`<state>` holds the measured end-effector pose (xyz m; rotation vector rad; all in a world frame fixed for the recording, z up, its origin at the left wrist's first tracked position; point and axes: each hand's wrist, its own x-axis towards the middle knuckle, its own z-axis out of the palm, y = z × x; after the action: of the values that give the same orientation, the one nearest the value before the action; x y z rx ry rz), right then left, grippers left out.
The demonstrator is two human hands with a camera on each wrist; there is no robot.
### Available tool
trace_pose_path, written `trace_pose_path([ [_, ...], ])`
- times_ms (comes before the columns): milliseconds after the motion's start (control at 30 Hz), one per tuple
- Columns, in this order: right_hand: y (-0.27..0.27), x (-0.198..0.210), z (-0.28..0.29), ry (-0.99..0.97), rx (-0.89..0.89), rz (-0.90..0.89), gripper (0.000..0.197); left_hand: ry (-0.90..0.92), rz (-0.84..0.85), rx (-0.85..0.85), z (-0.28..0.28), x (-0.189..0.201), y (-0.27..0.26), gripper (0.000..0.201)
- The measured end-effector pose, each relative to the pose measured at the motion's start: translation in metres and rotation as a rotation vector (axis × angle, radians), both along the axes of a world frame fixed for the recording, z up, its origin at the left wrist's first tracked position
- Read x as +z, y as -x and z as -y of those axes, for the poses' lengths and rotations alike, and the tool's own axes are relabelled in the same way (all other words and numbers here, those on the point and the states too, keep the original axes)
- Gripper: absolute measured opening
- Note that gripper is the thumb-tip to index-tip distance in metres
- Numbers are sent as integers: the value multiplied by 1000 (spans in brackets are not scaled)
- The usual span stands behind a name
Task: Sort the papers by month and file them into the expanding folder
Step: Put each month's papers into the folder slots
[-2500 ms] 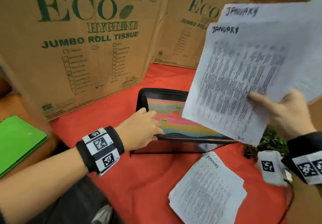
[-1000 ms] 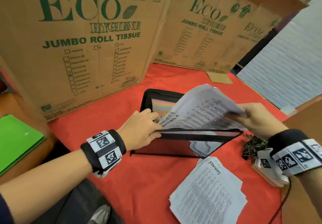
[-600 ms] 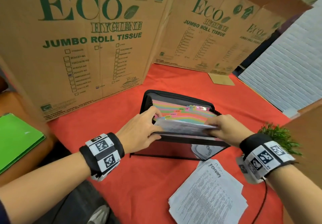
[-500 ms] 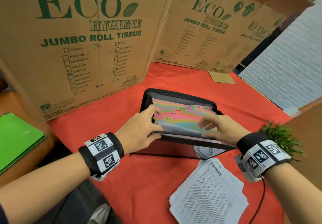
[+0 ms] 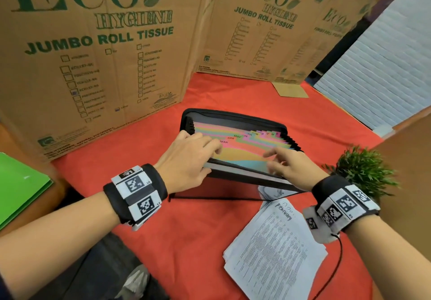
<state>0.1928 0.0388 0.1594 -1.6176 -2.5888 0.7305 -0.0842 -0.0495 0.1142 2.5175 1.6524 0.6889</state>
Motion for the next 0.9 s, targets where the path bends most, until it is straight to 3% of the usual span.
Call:
trace_pose_path([
  [100, -14, 5, 8, -11, 9, 37, 27, 103, -74, 65, -4, 7, -10, 36],
  [167, -31, 6, 14, -138, -91, -92, 25, 81, -146, 71, -6, 4, -14, 26],
  [233, -57, -1, 26, -412, -353, -353, 14, 56, -137, 73, -6, -1, -15, 24],
  [300, -84, -21, 45, -669, -742, -474, 10, 22, -131, 93, -6, -6, -14, 25],
  [333, -96, -38, 56, -685, -925, -460, 9, 1, -136, 102, -6, -6, -14, 26],
  [400, -121, -85, 76, -404, -1131, -316, 12, -41, -142, 116, -7, -7, -14, 30],
  [467, -138, -133, 96, -52, -1106, -107, 31, -84, -123, 123, -8, -9, -15, 34],
  [500, -144, -152, 104, 20, -1039, -18, 42, -98, -115, 128, -7, -11, -15, 36],
  [600, -153, -178, 113, 62, -832, 185, 73, -102, -106, 150, -5, -14, -16, 39],
  [733, -163, -179, 98, 86, -684, 391, 94, -53, -100, 175, 3, -13, -20, 32],
  [800, -168, -182, 93, 65, -700, 404, 98, -45, -90, 181, 6, -14, -21, 33],
  [900, -173, -187, 89, 52, -708, 422, 86, -45, -93, 174, 10, -14, -21, 34],
])
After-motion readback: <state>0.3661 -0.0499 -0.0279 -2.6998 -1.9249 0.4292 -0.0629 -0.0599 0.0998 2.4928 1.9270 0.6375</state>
